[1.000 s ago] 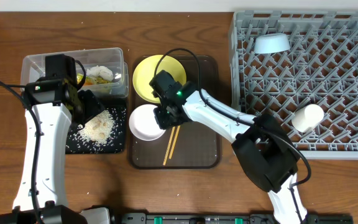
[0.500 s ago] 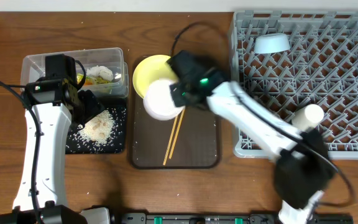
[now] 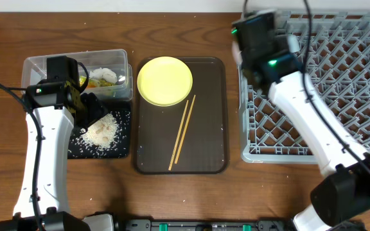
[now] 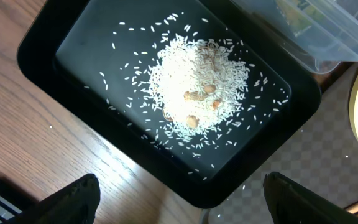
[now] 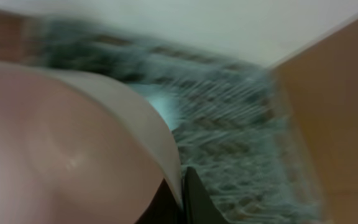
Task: Sort waste into correct bins and load items into the dishwasher rack
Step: 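Carry the white bowl into the rack with the right gripper and release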
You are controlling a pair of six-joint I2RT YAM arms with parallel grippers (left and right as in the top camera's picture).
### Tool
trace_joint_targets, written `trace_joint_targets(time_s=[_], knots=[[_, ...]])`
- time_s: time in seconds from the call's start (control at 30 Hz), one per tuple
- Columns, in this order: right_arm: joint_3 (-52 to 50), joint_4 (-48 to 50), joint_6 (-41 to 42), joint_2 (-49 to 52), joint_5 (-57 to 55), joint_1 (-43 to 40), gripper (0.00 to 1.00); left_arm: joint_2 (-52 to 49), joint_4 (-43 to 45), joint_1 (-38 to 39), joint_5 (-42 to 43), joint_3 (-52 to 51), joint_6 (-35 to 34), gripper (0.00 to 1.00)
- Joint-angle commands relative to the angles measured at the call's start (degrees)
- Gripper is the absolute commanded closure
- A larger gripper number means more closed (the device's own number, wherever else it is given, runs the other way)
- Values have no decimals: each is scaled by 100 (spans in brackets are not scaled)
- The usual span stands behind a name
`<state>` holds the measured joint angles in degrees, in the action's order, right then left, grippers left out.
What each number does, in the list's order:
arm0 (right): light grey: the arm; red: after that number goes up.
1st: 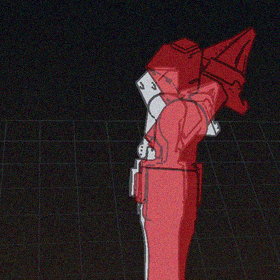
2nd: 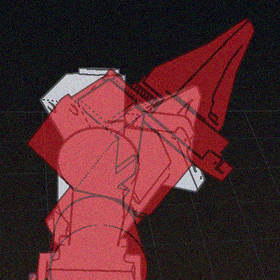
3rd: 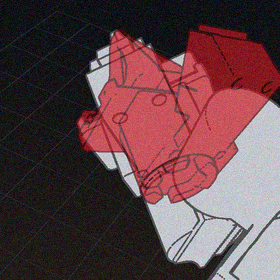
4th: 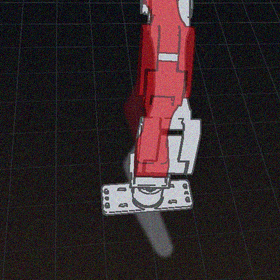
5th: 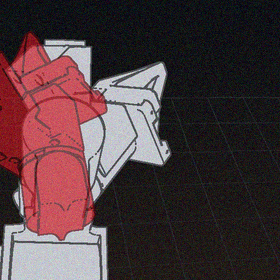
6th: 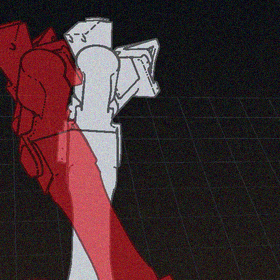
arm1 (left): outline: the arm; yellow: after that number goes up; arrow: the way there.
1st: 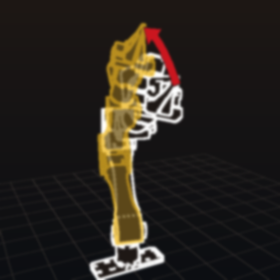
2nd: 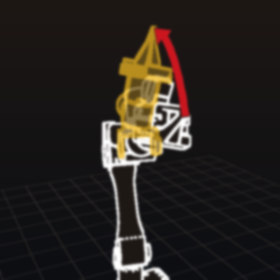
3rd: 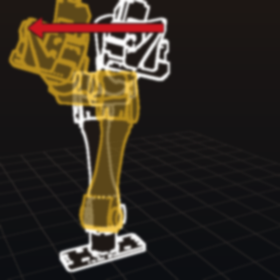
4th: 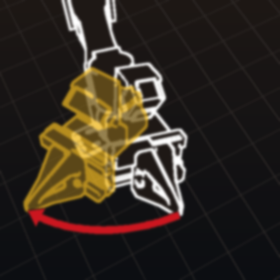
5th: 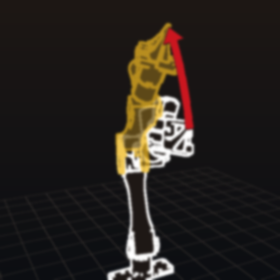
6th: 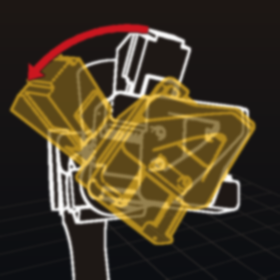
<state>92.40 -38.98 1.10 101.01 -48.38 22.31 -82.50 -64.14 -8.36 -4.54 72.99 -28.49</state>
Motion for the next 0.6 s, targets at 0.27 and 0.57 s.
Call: trace_joint_targets(time_s=[0.27,0.57], knots=[[55,317,-2570,111,-1204,-1244,99,15,-11,-26,-81,-2,26,13],[55,168,-2629,634,-1296,-1528,99,15,-11,-26,-44,-2,26,13]])
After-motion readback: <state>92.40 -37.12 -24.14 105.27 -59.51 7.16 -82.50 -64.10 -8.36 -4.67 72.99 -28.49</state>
